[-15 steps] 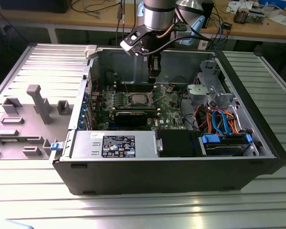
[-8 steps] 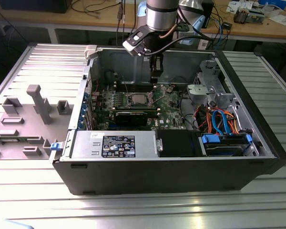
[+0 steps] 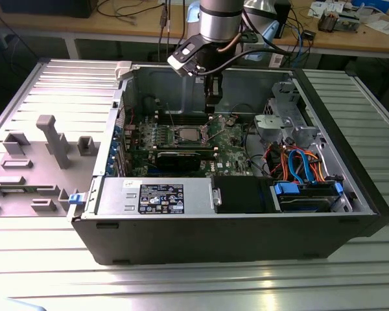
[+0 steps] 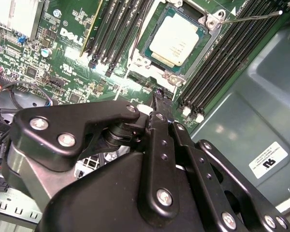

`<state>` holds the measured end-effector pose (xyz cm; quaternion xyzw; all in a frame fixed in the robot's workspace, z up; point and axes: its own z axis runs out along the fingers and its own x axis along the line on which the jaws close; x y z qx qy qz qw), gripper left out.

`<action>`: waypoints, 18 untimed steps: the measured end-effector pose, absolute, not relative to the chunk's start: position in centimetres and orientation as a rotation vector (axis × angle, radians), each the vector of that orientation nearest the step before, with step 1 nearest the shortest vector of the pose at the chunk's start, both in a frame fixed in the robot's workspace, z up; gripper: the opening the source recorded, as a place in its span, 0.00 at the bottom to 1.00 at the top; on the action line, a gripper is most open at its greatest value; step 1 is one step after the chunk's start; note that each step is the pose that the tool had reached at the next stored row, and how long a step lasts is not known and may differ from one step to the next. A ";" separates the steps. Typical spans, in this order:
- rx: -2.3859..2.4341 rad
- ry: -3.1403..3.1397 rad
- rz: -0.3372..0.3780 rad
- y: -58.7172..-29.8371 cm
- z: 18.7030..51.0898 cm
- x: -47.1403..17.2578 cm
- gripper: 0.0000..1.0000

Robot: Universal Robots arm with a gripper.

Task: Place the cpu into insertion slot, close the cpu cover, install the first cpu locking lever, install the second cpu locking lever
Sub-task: 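Close the cpu cover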

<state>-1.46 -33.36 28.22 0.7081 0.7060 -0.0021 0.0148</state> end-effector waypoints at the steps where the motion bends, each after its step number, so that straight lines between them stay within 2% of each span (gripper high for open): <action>1: 2.204 2.197 -0.006 -33.4 28.2 -1.5 0.11; 18: 2.199 2.202 -0.007 -33.4 27.6 0.9 0.11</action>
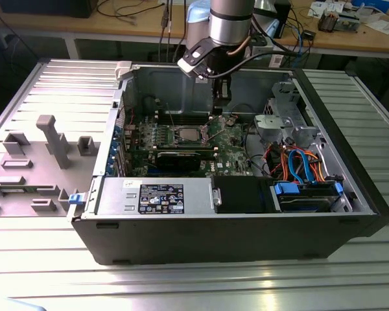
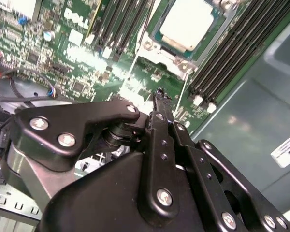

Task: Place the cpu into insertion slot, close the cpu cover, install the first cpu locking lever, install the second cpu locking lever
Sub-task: 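Close the cpu cover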

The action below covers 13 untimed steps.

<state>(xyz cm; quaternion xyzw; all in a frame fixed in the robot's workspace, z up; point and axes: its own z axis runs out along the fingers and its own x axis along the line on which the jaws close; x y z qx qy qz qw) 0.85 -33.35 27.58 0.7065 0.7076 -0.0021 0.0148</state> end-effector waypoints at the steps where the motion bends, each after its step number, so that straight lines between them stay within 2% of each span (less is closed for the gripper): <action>1: 2.196 2.204 -0.007 -33.4 27.5 1.1 0.11; 13: 2.183 2.217 -0.007 -33.3 26.5 4.1 0.11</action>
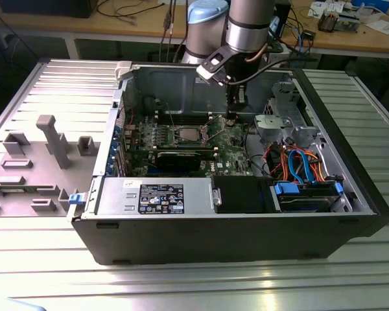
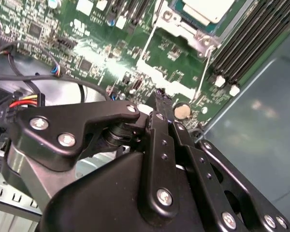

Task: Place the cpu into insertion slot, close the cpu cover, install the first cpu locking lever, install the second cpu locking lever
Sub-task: 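Close the cpu cover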

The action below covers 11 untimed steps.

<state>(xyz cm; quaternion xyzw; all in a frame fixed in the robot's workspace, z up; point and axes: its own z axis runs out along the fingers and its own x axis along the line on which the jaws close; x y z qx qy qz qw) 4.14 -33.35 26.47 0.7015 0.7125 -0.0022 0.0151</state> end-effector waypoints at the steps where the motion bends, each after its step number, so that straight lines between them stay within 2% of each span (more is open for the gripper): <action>1: 2.182 2.218 -0.007 -33.3 26.3 4.5 0.11; 11: 2.178 2.222 -0.007 -33.3 24.9 4.7 0.11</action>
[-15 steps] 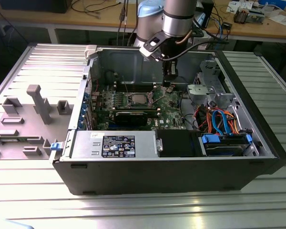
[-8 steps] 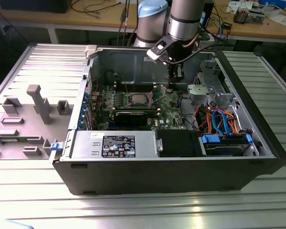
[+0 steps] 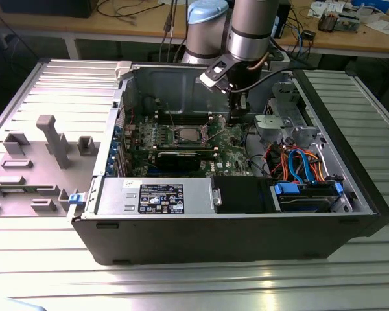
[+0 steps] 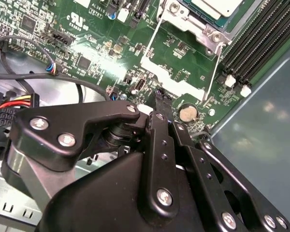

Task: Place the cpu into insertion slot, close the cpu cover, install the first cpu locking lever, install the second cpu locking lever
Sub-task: 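Close the cpu cover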

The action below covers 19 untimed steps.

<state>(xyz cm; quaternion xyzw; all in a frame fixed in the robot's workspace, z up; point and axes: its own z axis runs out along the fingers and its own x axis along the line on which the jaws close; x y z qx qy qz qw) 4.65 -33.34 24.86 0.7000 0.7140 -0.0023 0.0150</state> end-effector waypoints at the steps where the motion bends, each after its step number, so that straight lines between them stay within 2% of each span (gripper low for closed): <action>1: 2.177 2.223 -0.007 -33.3 24.8 4.6 0.11; 19: 2.173 2.227 -0.007 -33.3 24.8 4.0 0.11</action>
